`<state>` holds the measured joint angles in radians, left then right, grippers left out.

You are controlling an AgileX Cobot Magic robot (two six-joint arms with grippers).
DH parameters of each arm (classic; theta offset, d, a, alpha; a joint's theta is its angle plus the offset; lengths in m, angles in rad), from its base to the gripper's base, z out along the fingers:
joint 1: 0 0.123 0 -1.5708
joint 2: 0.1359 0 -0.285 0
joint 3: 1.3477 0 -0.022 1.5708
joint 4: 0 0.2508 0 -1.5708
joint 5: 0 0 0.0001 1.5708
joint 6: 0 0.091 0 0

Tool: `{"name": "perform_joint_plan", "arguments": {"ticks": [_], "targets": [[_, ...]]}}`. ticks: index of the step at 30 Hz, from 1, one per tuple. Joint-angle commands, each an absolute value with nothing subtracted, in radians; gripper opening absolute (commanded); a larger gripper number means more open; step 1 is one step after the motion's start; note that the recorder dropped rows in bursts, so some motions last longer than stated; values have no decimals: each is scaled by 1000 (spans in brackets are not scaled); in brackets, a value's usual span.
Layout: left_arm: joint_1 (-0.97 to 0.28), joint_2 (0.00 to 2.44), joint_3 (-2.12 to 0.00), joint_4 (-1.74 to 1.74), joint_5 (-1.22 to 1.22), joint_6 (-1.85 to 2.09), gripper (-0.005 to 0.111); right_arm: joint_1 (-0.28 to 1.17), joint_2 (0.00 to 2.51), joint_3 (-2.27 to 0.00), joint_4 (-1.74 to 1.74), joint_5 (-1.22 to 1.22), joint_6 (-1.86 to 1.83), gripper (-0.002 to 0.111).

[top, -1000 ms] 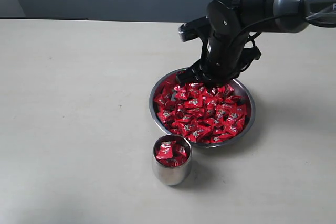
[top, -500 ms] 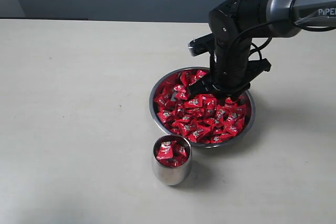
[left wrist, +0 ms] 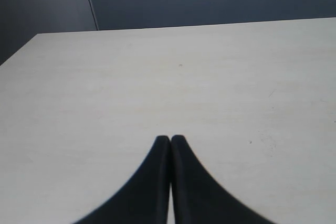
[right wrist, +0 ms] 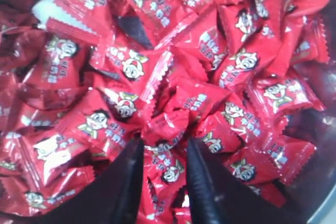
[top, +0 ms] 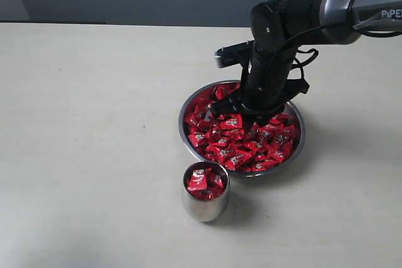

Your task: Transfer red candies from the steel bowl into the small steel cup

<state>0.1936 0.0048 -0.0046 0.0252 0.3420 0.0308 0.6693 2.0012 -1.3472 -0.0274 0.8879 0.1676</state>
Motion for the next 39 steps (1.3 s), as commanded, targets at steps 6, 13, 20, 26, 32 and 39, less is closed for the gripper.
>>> {"name": "perform_joint_plan", "arguments": {"ticks": [6,13,20,26,32,39], "targets": [[187,0,0,27,334,29,0,669,1998,-1378,-9,852,155,29],[187,0,0,27,334,29,0,669,1998,-1395,0,822,155,29],[187,0,0,27,334,29,0,671,2000,-1395,6,816,153,29],[187,0,0,27,334,29,0,671,2000,-1395,0,843,151,29],[187,0,0,27,334,29,0,671,2004,-1395,0,863,151,29],[187,0,0,27,334,29,0,671,2054,-1395,0,884,151,29]]}}
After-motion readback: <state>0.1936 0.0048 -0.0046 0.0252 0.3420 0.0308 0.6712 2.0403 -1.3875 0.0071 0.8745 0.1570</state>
